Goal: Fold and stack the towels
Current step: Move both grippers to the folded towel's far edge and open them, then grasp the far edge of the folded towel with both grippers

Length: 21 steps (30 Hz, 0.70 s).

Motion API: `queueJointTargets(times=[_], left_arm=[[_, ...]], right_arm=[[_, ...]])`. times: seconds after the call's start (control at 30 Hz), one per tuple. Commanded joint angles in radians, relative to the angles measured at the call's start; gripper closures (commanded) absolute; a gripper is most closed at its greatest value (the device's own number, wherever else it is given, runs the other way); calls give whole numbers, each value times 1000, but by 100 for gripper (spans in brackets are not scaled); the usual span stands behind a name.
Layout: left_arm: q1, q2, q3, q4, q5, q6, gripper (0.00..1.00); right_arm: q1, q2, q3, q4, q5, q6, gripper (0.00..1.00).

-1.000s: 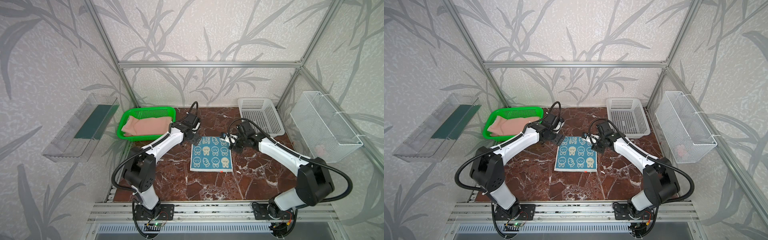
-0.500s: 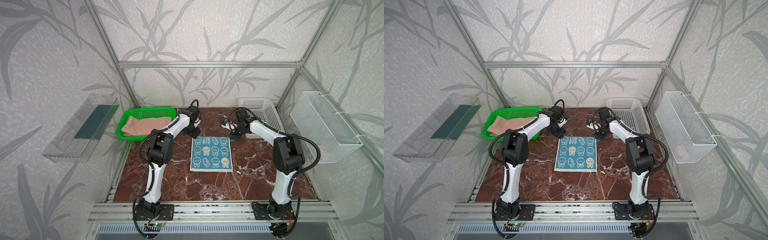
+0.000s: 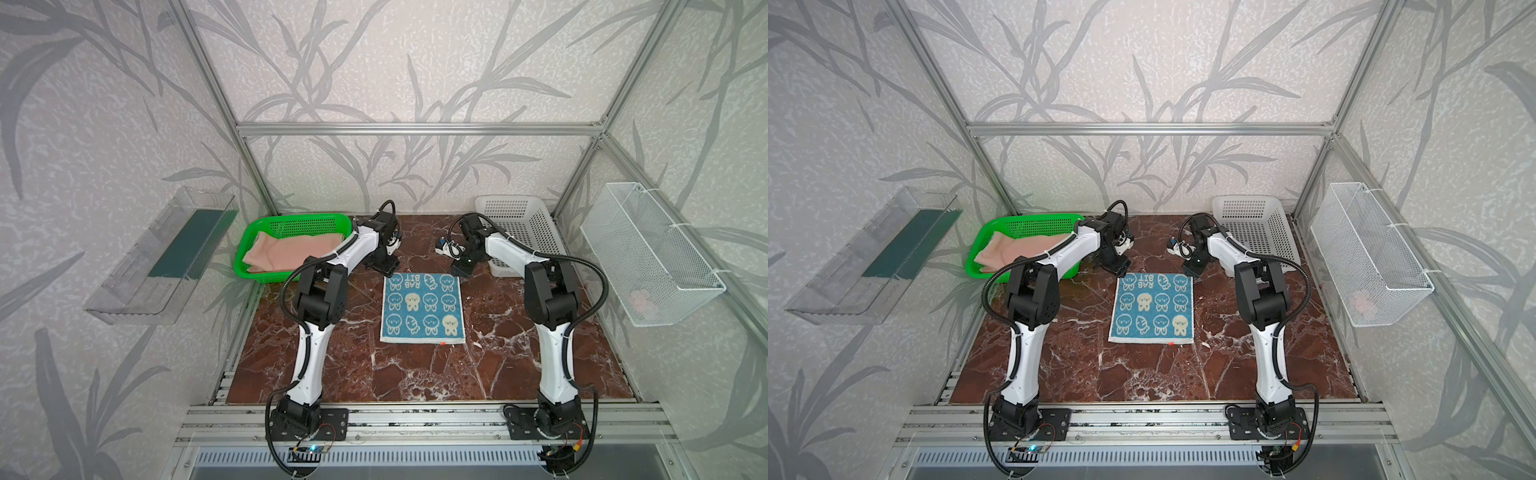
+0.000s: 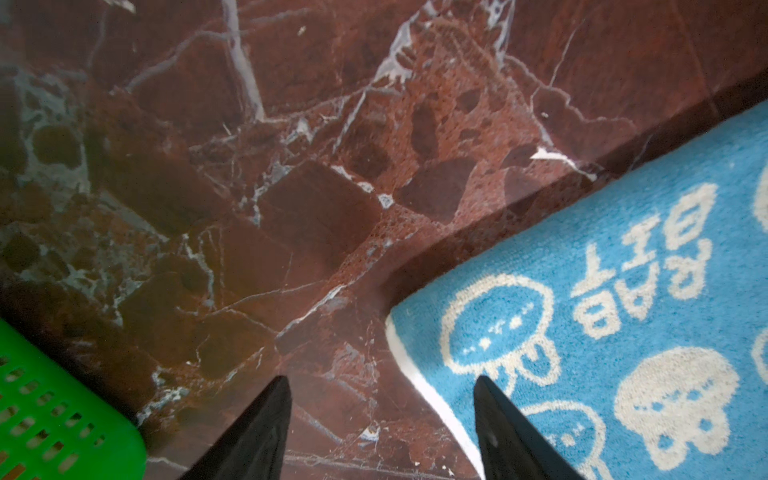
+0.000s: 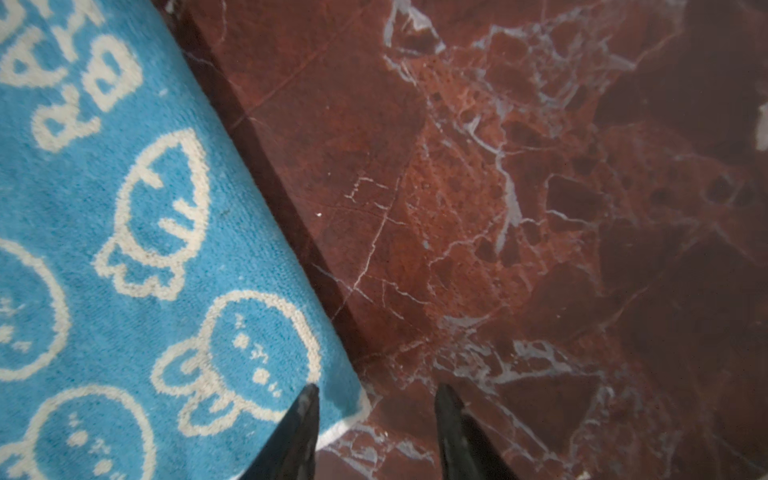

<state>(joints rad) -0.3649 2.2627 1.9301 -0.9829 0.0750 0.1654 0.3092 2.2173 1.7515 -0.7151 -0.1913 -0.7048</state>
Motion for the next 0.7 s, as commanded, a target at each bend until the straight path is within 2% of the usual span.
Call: queueJointTargets(times=[0.0, 0.17, 0.33, 0.43, 0.67], left_arm=[[4, 27, 30, -20, 32, 16, 33], [4, 48, 41, -22, 36, 7, 37], [4, 74, 56, -17, 25, 0, 51], [4, 85, 63, -18, 20, -1, 55], [4, 109, 63, -32, 12, 3, 64]], right_arm=[[1, 29, 43, -67, 4, -9, 54], [1, 54, 54, -73, 21, -16, 54], [1, 78, 65, -84, 25, -20, 54], [1, 91, 75, -102, 26, -28, 55], [1, 110, 84, -140, 21, -57, 64]])
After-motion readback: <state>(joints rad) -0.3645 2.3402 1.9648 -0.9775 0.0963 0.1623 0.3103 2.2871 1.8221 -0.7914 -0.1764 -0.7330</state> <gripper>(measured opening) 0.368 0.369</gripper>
